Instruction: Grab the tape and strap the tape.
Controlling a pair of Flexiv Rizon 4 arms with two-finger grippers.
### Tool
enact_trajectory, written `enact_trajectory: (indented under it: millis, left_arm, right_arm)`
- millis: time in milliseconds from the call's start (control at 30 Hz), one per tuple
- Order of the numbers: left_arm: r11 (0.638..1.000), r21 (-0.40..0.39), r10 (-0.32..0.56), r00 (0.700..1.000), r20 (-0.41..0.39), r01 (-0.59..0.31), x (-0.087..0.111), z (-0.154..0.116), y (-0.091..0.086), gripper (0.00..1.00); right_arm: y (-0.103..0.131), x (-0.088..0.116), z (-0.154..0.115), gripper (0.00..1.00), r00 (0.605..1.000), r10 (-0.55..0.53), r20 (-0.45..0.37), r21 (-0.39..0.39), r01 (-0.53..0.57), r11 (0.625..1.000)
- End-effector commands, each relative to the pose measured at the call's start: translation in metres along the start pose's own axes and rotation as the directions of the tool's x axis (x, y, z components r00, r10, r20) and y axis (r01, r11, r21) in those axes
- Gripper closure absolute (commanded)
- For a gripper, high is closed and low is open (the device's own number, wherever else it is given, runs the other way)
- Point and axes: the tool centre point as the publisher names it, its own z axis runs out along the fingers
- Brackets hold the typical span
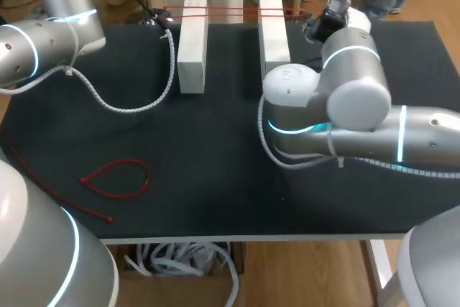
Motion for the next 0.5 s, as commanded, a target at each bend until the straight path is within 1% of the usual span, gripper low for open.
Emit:
enact_trajectory:
  millis: [33, 233, 433, 467, 500]
  left_arm:
    - [1.000, -0.005, 0.001, 1.000, 0.006, -0.001, 0.002, 0.001, -0.002, 1.00]
    - [1.000, -0.005, 0.001, 1.000, 0.006, -0.001, 0.002, 0.001, -0.002, 1.00]
    - [1.000, -0.005, 0.001, 1.000, 0.006, -0.001, 0.002, 0.001, -0.002, 1.00]
    - [1.000, -0.005, 0.001, 1.000, 0.006, -0.001, 0.002, 0.001, -0.002, 1.00]
    - [1.000, -0.005, 0.001, 1.000, 0.006, -0.001, 0.002, 0.001, -0.002, 1.00]
  right_arm:
    - [-0.009, -0.005, 0.017, 0.00, 0.997, 0.003, -0.078, -0.032, -0.005, 0.999]
    - [-0.014, -0.002, 0.034, 0.00, 0.996, 0.014, -0.091, -0.042, -0.017, 0.999]
    - [-0.010, 0.003, 0.041, 0.01, 0.996, 0.006, -0.088, -0.025, -0.008, 1.000]
    - [-0.008, 0.003, 0.042, 0.05, 0.996, 0.004, -0.087, -0.025, -0.006, 1.000]
    - [-0.007, 0.004, 0.043, 0.14, 0.996, 0.000, -0.084, -0.024, -0.002, 1.000]
